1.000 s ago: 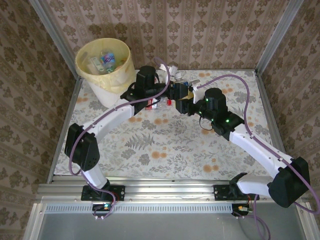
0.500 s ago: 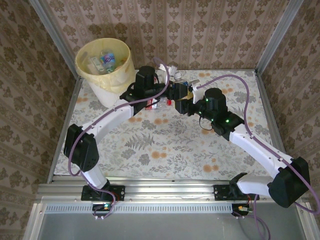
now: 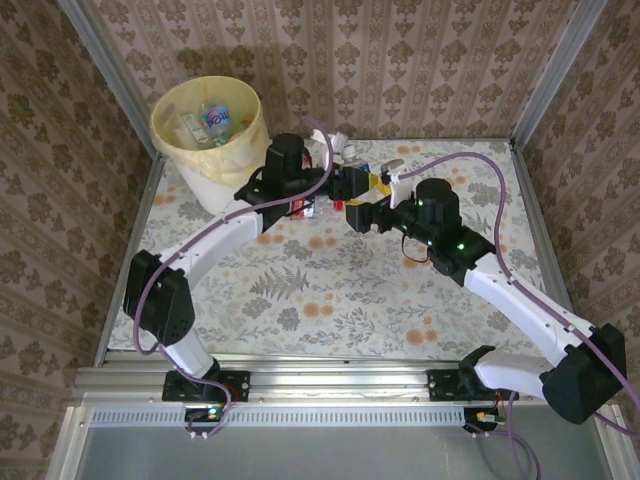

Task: Throw the plastic bottles in the bin

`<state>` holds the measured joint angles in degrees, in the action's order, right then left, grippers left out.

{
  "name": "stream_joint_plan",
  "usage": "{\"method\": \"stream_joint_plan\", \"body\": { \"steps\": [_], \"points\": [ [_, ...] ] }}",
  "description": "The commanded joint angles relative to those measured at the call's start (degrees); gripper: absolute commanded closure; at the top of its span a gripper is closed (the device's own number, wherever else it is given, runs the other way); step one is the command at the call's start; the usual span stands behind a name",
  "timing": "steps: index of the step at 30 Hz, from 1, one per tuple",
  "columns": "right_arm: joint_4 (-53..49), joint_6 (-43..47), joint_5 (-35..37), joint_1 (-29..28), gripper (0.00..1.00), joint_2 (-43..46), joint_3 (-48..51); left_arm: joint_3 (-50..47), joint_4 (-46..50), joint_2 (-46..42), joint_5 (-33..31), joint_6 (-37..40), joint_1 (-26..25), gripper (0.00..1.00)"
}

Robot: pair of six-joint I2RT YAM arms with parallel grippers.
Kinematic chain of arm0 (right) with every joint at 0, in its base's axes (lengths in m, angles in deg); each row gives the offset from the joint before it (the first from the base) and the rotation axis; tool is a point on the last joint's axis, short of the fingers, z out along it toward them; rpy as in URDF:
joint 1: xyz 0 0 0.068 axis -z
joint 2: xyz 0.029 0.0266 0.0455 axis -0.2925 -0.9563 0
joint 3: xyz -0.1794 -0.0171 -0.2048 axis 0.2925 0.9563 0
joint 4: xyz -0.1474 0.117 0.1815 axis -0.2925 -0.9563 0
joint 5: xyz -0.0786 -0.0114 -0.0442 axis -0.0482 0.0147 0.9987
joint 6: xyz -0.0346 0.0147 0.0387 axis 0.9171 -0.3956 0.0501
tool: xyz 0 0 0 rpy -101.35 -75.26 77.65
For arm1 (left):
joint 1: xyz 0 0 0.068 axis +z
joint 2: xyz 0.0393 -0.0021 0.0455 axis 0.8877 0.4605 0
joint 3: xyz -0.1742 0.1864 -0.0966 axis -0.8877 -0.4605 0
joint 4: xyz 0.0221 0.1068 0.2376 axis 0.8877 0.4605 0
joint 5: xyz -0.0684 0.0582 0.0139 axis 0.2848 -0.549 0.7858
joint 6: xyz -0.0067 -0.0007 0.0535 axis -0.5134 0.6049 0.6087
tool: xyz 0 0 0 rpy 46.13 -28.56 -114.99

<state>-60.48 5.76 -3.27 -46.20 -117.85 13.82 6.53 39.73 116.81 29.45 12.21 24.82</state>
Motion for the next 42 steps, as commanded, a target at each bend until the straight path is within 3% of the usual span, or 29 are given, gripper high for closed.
{"method": "stream_joint_plan", "body": {
  "steps": [1, 8, 20, 34, 37, 38, 42],
  "points": [
    [0.74, 0.84, 1.5, -0.08, 0.0, 1.74, 0.97, -1.02, -0.36, -3.57, -0.56, 1.49, 1.18, 0.65],
    [-0.8, 1.63, -0.38, -0.08, 0.0, 3.22, 2.24, -1.13, 3.46, -5.85, -2.39, 4.89, 2.51, 0.65],
    [-5.92, 2.32, -1.22, -0.08, 0.0, 7.89, 4.33, 0.9, 15.58, -12.01, -17.19, 16.97, 3.95, 0.66],
    [-8.45, 3.4, 0.73, -0.08, 0.0, 11.77, 7.1, 1.04, 15.96, -26.3, -33.26, 32.71, 8.14, 0.65],
    [-8.33, 3.47, 1.06, -0.08, 0.0, 11.34, 6.84, 3.99, 17.75, -26.93, -35.49, 34.89, 11.16, 0.66],
    [-8.44, 3.48, 1.07, -0.08, 0.0, 11.16, 6.64, 6.33, 19.99, -26.12, -35.02, 34.73, 14.75, 0.67],
    [-8.02, 3.48, 1.23, -0.08, 0.0, 10.37, 6.38, 10.87, 22.2, -24.89, -34.96, 36.37, 20.98, 0.67]
  ]
}}
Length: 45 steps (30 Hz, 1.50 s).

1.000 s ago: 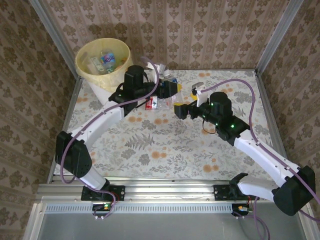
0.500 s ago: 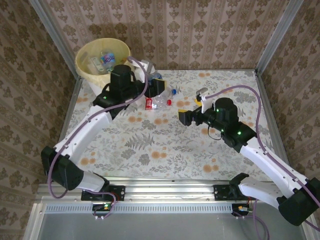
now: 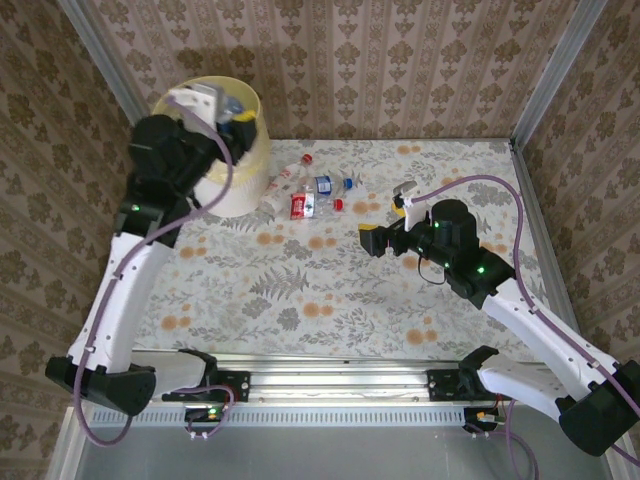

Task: Throw the plastic bottles in the bin

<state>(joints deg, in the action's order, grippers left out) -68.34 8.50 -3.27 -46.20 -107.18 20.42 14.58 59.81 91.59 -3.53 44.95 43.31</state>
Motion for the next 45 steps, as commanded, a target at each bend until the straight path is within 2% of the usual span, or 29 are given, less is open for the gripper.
{"method": "stream_joint_plan", "body": {
  "steps": [1, 6, 11, 24, 31, 37, 45],
  "points": [
    [0.03, 0.82, 1.32, -0.08, 0.0, -0.62, -0.22, 3.52, 2.19, 0.57, -2.69, 4.08, 3.6, 0.67],
    [-0.13, 1.09, 1.59, -0.08, 0.0, -2.28, -1.0, 0.38, -5.08, -1.75, -5.09, 6.11, 6.21, 0.67],
    [-0.61, 1.52, 1.84, -0.08, 0.0, -2.95, -1.39, -6.46, -16.78, -6.26, -7.0, 8.2, 6.35, 0.66],
    [-0.46, 1.63, 2.46, 0.0, 0.0, -2.68, -0.85, -15.3, -36.78, -9.66, -7.89, 9.64, 6.87, 0.65],
    [-0.73, 1.54, 2.62, 0.01, 0.0, -2.16, -0.56, -16.53, -39.97, -9.39, -8.11, 9.36, 7.22, 0.64],
    [-0.91, 1.71, 2.84, 0.01, 0.0, -1.63, -0.32, -15.69, -38.8, -8.74, -6.88, 7.68, 8.15, 0.63],
    [-0.99, 1.81, 3.44, 0.01, 0.0, -1.47, -0.29, -10.37, -31.03, -5.53, -4.31, 4.17, 9.51, 0.61]
  ]
}}
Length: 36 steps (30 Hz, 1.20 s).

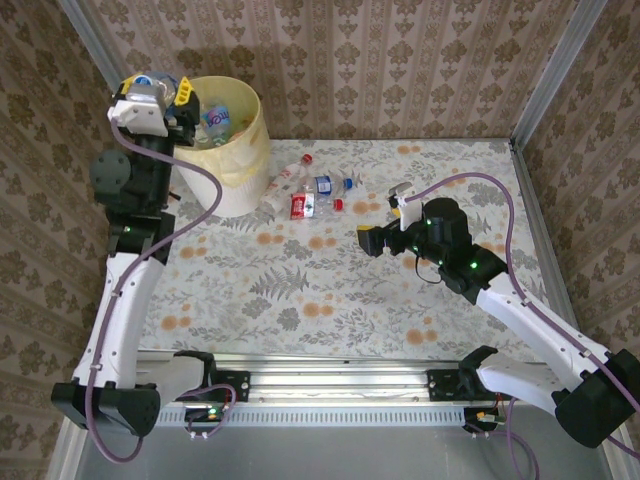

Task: Throw the plastic bottles in the bin

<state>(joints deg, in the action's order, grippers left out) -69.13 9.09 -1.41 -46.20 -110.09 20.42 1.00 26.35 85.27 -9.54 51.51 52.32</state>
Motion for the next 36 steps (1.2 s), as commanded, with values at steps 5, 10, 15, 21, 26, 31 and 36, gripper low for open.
{"method": "stream_joint_plan", "body": {
  "steps": [5, 10, 15, 21, 26, 31, 36],
  "points": [
    [-0.81, 1.58, 1.51, 0.01, 0.0, 1.28, -0.79, 13.43, 16.2, 7.88, 3.34, -3.89, 1.85, 0.59],
    [-1.01, 1.66, 1.62, 0.08, 0.0, 1.74, -0.68, 24.07, 30.81, 18.91, 3.96, -8.06, 5.61, 0.55],
    [-0.33, 1.14, 1.62, 0.16, 0.0, 2.4, 0.1, 32.35, 40.76, 31.44, 6.11, -10.74, 8.89, 0.34],
    [0.37, 0.05, 1.29, 0.27, 0.0, 1.83, 0.54, 34.22, 37.16, 30.16, 11.72, -14.66, 8.01, 0.0],
    [0.9, -1.31, 2.4, 0.32, 0.0, 0.48, 1.02, 38.91, 42.33, 24.96, 8.59, -13.42, 6.75, 0.0],
    [-1.03, -3.06, 3.65, 0.69, 0.0, -3.09, -0.86, 37.45, 44.0, 18.02, 8.4, -13.86, 6.75, 0.0],
    [-2.68, -3.54, 2.79, 1.36, 0.0, -8.31, -3.79, 29.85, 39.99, 9.94, 14.54, -14.66, 5.39, 0.0]
  ]
}}
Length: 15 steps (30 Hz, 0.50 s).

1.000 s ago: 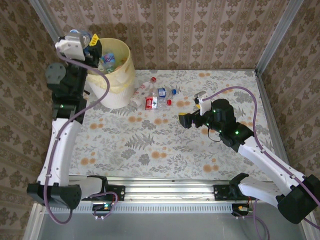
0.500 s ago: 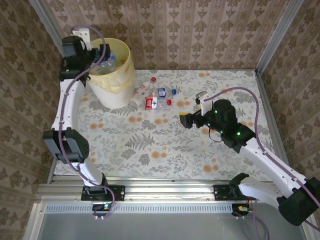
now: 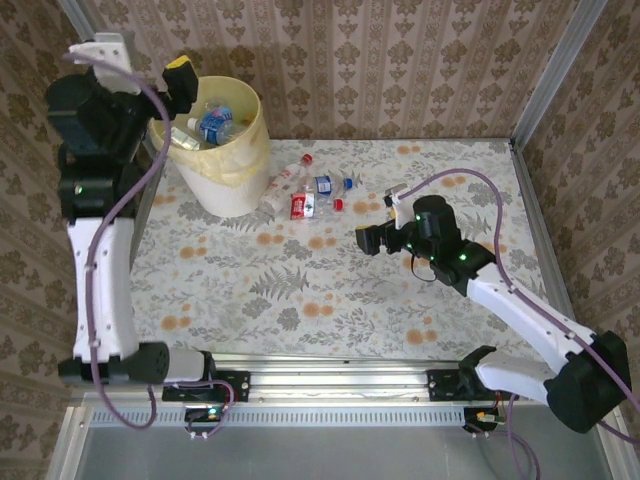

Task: Throw the plastic bottles in the bin

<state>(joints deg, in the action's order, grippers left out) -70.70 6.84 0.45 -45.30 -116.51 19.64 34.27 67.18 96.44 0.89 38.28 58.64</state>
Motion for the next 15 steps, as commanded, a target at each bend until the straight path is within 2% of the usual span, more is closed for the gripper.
{"method": "stream_joint_plan", "body": {
  "steps": [1, 4, 8, 12, 15],
  "points": [
    [-1.14, -1.15, 0.36, 0.64, 0.0, -2.85, -3.43, -4.2, -0.66, -2.32, 5.35, -1.77, -1.42, 0.0],
    [-1.02, -0.21, -3.53, 1.71, 0.0, -6.83, -5.22, -6.7, 0.78, -4.84, 7.74, -3.18, -3.16, 0.0],
    [-2.29, 1.81, -12.43, 3.92, 0.0, -15.28, -10.37, -13.45, 0.58, -8.44, 10.0, -3.83, -6.68, 0.0],
    [-5.95, 5.86, -18.51, 4.99, 0.0, -26.01, -18.36, -19.1, 3.6, -11.26, 8.66, -1.03, -12.1, 0.0],
    [-10.93, 9.26, -19.63, 5.09, 0.01, -34.8, -26.41, -22.48, 7.15, -13.36, 5.41, 1.21, -16.48, 0.0]
  ]
}}
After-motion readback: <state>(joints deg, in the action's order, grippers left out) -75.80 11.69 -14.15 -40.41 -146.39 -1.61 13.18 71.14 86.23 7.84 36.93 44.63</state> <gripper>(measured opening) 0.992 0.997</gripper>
